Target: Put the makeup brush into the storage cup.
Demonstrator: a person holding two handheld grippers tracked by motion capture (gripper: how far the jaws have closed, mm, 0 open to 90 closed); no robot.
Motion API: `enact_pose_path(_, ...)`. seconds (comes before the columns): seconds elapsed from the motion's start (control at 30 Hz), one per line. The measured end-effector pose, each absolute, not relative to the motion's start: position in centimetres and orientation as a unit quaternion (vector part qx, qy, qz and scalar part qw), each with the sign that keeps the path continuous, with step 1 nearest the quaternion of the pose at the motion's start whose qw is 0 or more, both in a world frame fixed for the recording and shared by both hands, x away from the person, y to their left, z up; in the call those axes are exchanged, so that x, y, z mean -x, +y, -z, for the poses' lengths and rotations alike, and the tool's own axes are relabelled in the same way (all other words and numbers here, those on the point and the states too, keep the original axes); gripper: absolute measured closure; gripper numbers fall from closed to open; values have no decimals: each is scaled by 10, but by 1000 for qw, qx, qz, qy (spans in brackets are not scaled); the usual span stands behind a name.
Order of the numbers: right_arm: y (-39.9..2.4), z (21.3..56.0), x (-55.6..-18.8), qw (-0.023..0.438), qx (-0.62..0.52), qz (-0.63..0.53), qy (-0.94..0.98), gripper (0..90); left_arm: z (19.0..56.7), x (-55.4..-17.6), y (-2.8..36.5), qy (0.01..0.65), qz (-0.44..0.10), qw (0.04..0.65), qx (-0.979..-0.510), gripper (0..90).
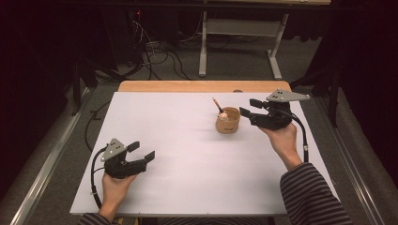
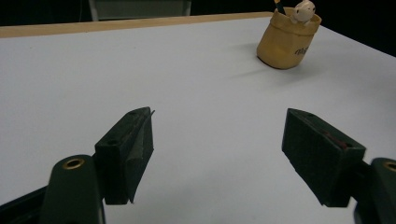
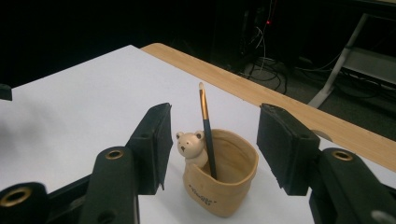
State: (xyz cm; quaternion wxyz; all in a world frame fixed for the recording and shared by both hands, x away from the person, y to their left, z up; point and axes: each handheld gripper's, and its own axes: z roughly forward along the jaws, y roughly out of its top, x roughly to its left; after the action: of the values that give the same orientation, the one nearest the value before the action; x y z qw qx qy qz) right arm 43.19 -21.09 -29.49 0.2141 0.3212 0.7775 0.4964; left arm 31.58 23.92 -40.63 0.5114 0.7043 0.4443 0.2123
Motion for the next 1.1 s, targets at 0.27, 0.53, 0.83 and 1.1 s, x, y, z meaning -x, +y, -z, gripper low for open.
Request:
enact_pose_path(0.27,-217,298,-422,215,-315,-500,778,460,406,-316,238,443,-212,511,-705,255)
enact_pose_path(0.53,-224,301,-413,214,-311,-503,777,457,406,-316,238,443,-212,511,-705,254)
enact_pose_path(0.83,-230,305,-405,210,-313,-509,774,455,406,-316,238,443,-211,512,-705,254)
enact_pose_path(1.1,-236,309,-396,208,-309,-518,770,454,406,-316,237,442,-212,511,-706,255)
